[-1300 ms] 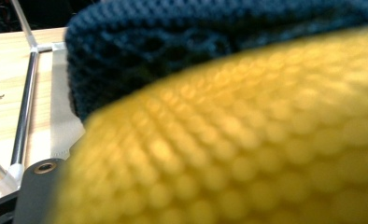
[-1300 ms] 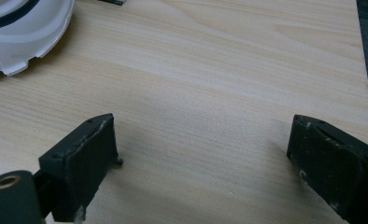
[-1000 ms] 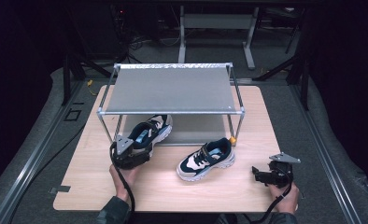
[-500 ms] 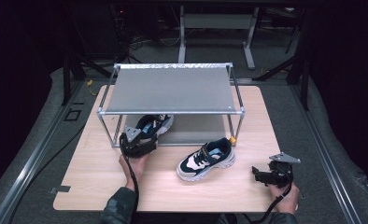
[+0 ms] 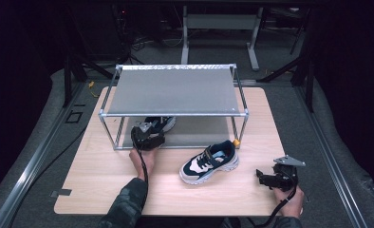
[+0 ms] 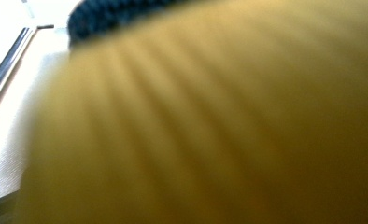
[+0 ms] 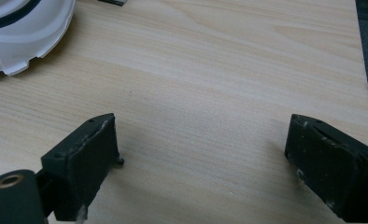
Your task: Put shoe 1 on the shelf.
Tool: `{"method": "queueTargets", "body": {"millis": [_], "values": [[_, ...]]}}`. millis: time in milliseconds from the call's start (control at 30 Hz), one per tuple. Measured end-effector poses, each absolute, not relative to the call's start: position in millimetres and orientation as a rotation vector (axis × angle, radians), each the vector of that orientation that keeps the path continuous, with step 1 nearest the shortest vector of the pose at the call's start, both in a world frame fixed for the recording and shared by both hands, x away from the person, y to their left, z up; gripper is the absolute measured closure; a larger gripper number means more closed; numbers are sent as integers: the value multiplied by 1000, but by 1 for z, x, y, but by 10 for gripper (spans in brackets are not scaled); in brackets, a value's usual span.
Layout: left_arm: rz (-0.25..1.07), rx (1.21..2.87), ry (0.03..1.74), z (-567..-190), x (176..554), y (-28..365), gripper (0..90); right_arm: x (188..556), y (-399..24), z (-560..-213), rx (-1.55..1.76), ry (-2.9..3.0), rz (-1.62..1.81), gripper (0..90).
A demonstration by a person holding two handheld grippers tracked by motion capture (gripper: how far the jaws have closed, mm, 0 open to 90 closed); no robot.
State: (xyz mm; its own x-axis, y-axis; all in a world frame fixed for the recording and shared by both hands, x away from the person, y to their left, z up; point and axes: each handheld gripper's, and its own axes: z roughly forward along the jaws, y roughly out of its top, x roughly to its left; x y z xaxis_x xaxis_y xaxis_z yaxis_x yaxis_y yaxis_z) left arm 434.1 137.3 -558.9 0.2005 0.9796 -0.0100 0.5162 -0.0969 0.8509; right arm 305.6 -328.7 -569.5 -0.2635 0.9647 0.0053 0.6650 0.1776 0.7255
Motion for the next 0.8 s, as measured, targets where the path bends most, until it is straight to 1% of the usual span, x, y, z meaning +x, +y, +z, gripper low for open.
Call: {"method": "queueTargets", "body": {"millis": [67,133,167,267,333,400,600,700,767,800], "values": [[777,1732,1430,-559,438,133,199,306,-329,-569,1530,2000,864,91],[741,1764,1420,-561,439,130,192,306,-329,-570,1530,1999,864,91],[781,1759,1443,-559,439,130,190,306,-329,-570,1530,1999,864,92],[722,1761,1417,-558,438,135,178,306,-329,-570,1529,1999,864,92],[719,1745,1407,-555,433,139,150,306,-329,-570,1529,2000,864,92],[689,1733,1396,-551,427,142,146,306,-329,-569,1529,2000,865,93],[661,1716,1331,-542,407,158,151,306,-329,-570,1525,1996,876,94],[634,1752,1312,-542,401,163,157,306,-329,-569,1529,2000,865,94],[616,1760,1311,-544,399,166,166,306,-329,-570,1526,1996,875,94],[607,1761,1307,-546,399,167,189,306,-329,-570,1525,1996,876,94]]}}
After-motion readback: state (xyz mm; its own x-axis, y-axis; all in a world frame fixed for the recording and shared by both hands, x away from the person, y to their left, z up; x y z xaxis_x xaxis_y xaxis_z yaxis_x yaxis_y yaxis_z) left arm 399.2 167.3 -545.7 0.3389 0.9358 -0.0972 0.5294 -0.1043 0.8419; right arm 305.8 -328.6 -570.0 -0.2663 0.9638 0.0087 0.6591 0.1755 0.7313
